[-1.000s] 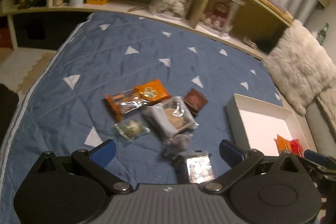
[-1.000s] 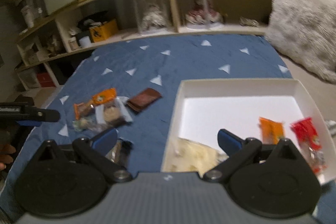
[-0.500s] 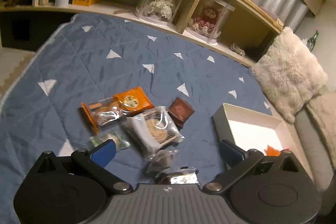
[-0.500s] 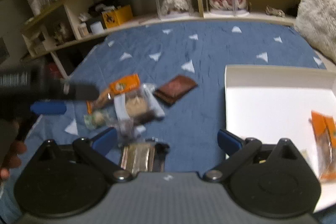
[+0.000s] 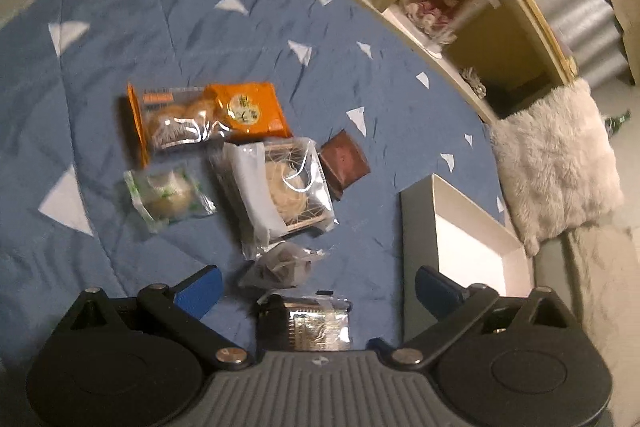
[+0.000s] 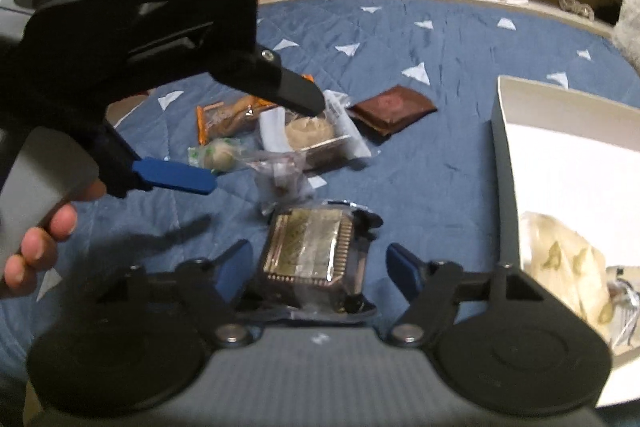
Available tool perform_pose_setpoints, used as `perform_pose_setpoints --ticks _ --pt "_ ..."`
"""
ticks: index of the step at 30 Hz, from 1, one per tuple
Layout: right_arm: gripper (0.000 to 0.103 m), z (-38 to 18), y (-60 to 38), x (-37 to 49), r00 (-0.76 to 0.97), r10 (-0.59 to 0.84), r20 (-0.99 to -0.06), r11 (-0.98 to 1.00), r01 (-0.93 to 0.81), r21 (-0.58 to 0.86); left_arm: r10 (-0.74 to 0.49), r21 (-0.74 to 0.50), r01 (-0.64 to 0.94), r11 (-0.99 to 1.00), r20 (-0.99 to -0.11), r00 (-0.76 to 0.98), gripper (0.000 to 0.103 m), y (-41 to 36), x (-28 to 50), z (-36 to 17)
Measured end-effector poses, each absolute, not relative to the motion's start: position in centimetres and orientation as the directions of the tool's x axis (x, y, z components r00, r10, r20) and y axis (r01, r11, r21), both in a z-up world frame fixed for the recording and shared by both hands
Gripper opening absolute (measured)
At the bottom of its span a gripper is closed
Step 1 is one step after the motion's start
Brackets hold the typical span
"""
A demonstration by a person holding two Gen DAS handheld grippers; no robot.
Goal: Organize snacks
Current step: 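Close right tool on gold foil-wrapped square cake while left tool approaches small clear packet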
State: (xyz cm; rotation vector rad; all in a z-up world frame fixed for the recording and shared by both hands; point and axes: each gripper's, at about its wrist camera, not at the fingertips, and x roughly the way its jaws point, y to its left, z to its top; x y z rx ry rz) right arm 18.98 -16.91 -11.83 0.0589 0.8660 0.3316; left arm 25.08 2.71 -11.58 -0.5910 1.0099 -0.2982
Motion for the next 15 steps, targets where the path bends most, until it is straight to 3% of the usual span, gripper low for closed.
perform_pose_setpoints --ticks 6,15 --pt "0.076 -11.7 -16.5 18.6 0.587 0.32 -0.743 0.942 -0.282 0.183 -0.478 -0.576 -0.05 0.816 -0.72 0.503 0.084 2.2 26.3 -12.3" --pt "0.068 -11.7 -16.4 18.3 0.568 0.345 -0.747 0.933 -0.294 0.208 -0.418 -0.487 -0.041 0.872 -0.786 0.456 0.082 0.6 27.7 -13.1"
